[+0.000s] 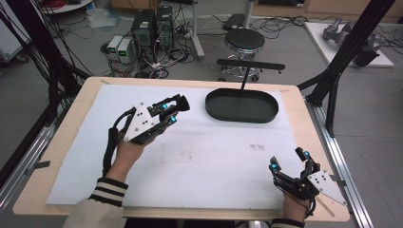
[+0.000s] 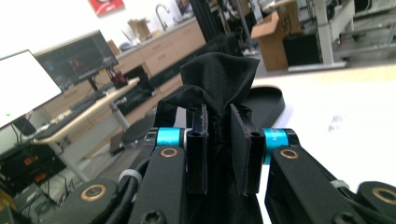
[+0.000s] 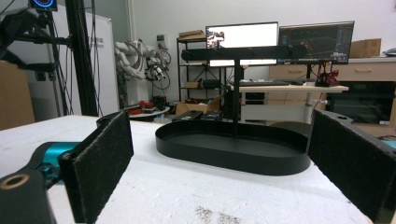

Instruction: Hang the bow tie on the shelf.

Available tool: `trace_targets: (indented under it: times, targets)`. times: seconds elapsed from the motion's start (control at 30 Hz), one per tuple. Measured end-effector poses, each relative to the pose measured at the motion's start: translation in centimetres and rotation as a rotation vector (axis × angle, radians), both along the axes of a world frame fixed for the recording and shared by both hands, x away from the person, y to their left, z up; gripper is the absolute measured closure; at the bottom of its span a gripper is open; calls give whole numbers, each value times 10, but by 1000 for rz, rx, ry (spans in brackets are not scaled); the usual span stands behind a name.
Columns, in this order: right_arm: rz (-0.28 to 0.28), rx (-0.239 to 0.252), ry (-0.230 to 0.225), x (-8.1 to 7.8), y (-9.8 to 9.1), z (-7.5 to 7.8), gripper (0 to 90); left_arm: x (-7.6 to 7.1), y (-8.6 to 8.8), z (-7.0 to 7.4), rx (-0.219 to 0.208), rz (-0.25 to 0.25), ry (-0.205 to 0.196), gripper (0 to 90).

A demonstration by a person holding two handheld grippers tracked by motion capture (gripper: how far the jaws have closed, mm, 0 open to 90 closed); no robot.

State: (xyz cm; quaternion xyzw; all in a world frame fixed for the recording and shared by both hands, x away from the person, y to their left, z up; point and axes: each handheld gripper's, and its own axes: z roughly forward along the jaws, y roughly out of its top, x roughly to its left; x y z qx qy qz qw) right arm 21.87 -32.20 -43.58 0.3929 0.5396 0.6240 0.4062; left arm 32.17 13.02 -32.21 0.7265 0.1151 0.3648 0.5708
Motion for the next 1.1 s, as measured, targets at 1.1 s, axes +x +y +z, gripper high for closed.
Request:
trace_targets:
  times: [1.1]
  targets:
    - [13,-6,12,8,2,-3,64,90,-98,11,-199,-197,108,771]
